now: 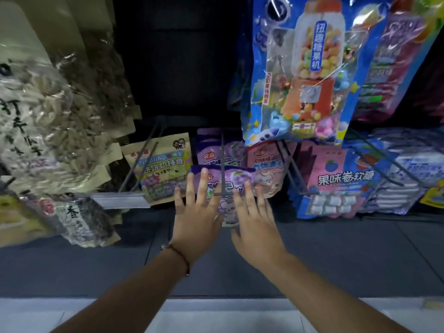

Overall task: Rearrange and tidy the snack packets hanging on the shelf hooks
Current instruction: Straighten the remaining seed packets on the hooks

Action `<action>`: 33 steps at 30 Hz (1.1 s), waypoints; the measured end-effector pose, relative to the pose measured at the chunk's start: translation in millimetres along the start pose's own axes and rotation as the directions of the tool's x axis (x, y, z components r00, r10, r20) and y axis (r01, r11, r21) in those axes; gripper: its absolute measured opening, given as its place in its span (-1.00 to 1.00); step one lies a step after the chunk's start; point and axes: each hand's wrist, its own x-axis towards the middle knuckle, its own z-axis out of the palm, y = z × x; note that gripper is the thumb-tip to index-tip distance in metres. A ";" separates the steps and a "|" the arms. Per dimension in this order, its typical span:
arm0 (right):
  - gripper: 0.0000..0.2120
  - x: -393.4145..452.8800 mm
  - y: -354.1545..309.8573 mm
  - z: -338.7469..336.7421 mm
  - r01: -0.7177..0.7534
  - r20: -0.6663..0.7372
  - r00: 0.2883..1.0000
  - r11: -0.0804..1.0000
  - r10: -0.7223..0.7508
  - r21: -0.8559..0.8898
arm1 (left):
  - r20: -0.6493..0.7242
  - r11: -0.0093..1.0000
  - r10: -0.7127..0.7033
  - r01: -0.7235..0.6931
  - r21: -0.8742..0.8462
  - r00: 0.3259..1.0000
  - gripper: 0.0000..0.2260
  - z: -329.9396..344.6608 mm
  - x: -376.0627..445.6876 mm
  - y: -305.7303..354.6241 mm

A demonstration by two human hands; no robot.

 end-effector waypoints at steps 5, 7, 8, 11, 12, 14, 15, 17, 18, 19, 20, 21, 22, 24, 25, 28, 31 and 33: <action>-0.18 34.1 6.3 13.2 -0.053 -0.026 0.998 0.998 0.053 0.027 | -0.075 0.997 -0.032 0.027 -0.070 0.997 -0.20 27.2 28.3 -6.4; -0.19 49.3 9.5 16.4 -0.062 -0.037 0.997 0.998 0.062 0.011 | -0.089 0.995 -0.050 0.041 -0.096 0.995 -0.13 35.5 39.3 -8.1; -0.20 56.5 10.9 17.5 -0.067 -0.041 0.997 0.998 0.067 0.010 | -0.088 0.993 -0.055 0.045 -0.110 0.995 -0.12 38.5 43.0 -8.5; -0.19 75.2 14.5 19.9 -0.091 -0.040 0.995 0.995 0.093 0.052 | -0.065 0.984 -0.060 0.048 -0.174 0.996 -0.14 43.5 50.5 -10.4; -0.19 79.1 15.4 20.8 -0.096 -0.043 0.994 0.992 0.100 0.079 | -0.035 0.977 -0.054 0.046 -0.210 0.998 -0.16 45.1 52.7 -11.5; -0.21 83.5 17.3 25.0 -0.076 -0.093 0.991 0.981 0.094 0.178 | 0.016 0.962 -0.053 0.055 -0.267 0.998 -0.19 46.3 55.4 -12.4; -0.23 84.6 17.7 26.8 -0.061 -0.134 0.986 0.965 0.097 0.255 | 0.000 0.958 -0.056 0.054 -0.281 0.998 -0.18 45.3 56.4 -11.4; -0.21 86.8 17.4 29.7 -0.060 -0.196 0.967 0.895 0.162 0.442 | -0.088 0.951 -0.088 0.057 -0.305 0.992 -0.14 46.1 58.1 -7.5; -0.16 88.1 16.7 29.8 -0.081 -0.198 0.956 0.841 0.218 0.536 | -0.125 0.945 -0.120 0.075 -0.318 0.985 -0.13 47.0 58.4 -5.8; -0.12 90.5 16.2 29.6 -0.107 -0.187 0.942 0.779 0.278 0.618 | -0.151 0.936 -0.156 0.097 -0.337 0.976 -0.12 47.2 58.5 -5.8; -0.10 93.5 15.7 28.7 -0.125 -0.173 0.929 0.715 0.328 0.688 | -0.170 0.927 -0.187 0.116 -0.357 0.968 -0.12 46.7 58.5 -7.2; -0.10 96.7 15.6 28.3 -0.142 -0.150 0.917 0.653 0.370 0.744 | -0.170 0.911 -0.214 0.134 -0.390 0.962 -0.12 44.8 58.5 -9.4; -0.10 99.8 15.7 28.4 -0.157 -0.126 0.906 0.597 0.404 0.787 | -0.140 0.884 -0.244 0.161 -0.439 0.960 -0.10 44.1 58.6 -12.3; -0.13 104.8 17.0 29.9 -0.188 -0.093 0.884 0.530 0.459 0.827 | -0.031 0.772 -0.333 0.253 -0.584 0.943 -0.03 47.2 57.1 -15.8; -0.18 107.3 19.1 31.2 -0.196 -0.082 0.879 0.512 0.470 0.836 | 0.051 0.666 -0.369 0.302 -0.683 0.928 0.00 50.6 55.6 -15.4; -0.38 111.4 21.0 30.9 -0.217 -0.032 0.886 0.476 0.462 0.852 | 0.276 0.141 -0.260 0.319 -0.937 0.925 -0.10 57.4 56.9 -7.1; -0.43 115.3 19.8 34.4 -0.265 0.054 0.899 0.440 0.435 0.858 | 0.256 0.021 -0.263 0.271 -0.962 0.930 -0.35 58.1 64.7 0.4; -0.43 118.7 19.6 39.3 -0.272 0.072 0.897 0.417 0.436 0.867 | 0.276 0.000 -0.290 0.288 -0.958 0.916 -0.42 55.6 69.7 2.7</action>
